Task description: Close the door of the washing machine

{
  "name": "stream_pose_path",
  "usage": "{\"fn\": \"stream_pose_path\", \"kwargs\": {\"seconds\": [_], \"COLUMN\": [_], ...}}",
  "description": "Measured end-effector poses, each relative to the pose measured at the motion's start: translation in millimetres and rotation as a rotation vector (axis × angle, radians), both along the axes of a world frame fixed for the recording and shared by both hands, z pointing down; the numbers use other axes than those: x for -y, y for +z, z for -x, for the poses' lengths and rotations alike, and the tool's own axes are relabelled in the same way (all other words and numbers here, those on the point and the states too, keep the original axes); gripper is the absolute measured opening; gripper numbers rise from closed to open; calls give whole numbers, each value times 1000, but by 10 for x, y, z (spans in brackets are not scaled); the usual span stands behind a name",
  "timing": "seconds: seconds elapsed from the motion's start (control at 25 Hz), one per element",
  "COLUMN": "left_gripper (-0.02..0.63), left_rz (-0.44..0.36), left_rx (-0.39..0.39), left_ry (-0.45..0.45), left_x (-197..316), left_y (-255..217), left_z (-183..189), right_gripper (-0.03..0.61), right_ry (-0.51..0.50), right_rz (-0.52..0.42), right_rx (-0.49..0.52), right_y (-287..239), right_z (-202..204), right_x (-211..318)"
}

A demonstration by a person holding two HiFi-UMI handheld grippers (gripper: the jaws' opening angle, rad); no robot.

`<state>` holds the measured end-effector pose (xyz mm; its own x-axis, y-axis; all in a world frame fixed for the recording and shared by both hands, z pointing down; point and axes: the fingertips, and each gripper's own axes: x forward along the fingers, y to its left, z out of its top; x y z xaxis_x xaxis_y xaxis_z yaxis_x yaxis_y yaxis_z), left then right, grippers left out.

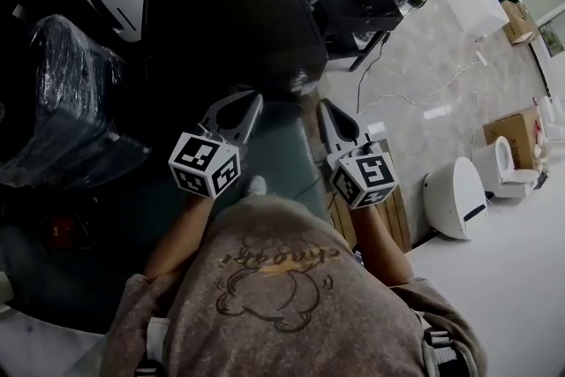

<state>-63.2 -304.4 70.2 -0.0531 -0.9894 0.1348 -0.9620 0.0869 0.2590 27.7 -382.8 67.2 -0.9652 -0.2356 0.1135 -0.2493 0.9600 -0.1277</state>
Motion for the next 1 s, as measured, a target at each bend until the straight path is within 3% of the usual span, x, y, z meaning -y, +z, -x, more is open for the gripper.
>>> {"fn": "stream_pose_path", "kwargs": {"seconds": [0.16, 0.36, 1.0], "left_gripper": [2, 2, 2], "left_rz": [-72, -76, -14], "left_rx": [96, 76, 54], "left_ry": [-53, -79, -98], "left_x": [-99, -192, -240], "left_y": [-31, 116, 785], "left_z": [43, 108, 108], "right_gripper": [0, 0, 0], "right_ry": [48, 94, 147], "right_rz": [-82, -83, -4], "right_rx": [33, 45, -56], "right_y": [2, 119, 832], "right_z": [-126, -280, -442], "right_x": [35, 93, 113]}}
